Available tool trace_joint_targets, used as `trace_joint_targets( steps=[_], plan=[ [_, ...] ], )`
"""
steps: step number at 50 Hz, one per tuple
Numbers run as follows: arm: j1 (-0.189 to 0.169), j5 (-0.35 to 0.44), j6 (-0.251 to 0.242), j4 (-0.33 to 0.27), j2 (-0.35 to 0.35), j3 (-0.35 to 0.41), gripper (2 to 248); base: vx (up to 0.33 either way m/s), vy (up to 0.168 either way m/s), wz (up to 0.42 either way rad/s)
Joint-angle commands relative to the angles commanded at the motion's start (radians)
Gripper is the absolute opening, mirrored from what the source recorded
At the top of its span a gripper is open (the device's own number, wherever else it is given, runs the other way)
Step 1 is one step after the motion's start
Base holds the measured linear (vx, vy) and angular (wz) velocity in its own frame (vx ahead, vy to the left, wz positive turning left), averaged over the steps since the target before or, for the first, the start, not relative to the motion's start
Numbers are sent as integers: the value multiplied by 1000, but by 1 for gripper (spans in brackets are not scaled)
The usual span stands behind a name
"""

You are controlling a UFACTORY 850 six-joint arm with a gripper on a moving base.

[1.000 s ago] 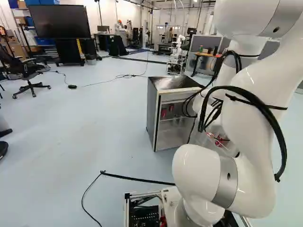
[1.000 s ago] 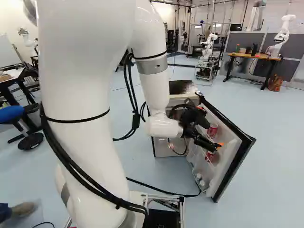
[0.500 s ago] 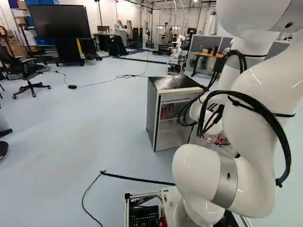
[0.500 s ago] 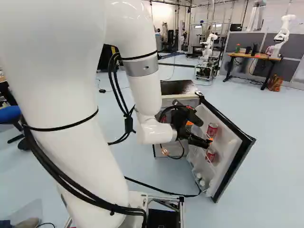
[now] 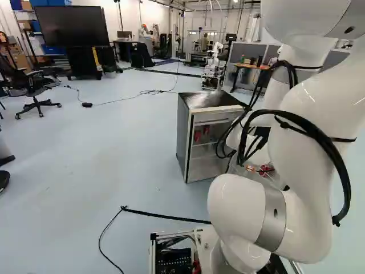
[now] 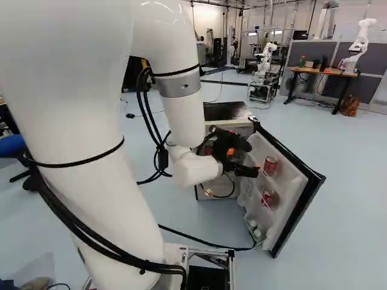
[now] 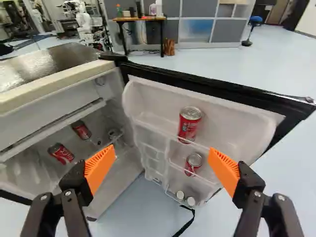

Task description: Grab a drink from the fridge

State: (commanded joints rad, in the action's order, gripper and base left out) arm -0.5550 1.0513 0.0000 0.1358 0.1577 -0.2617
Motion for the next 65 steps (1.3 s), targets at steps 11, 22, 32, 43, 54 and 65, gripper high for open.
trace_joint_targets(
  steps=[11, 22, 32, 43, 54, 65],
  plan=[
    [0, 6, 0, -116, 30, -8, 247, 0, 0, 0],
    [0, 19, 0, -231, 70, -20, 247, 0, 0, 0],
    [0, 36, 0, -336, 107, -31, 247, 0, 0, 0],
    [0, 66, 0, -452, 149, -45, 247, 0, 0, 0],
    [2, 90, 0, -554, 195, -64, 247, 0, 0, 0],
    [3, 94, 0, -573, 245, -90, 247, 0, 0, 0]
  ],
)
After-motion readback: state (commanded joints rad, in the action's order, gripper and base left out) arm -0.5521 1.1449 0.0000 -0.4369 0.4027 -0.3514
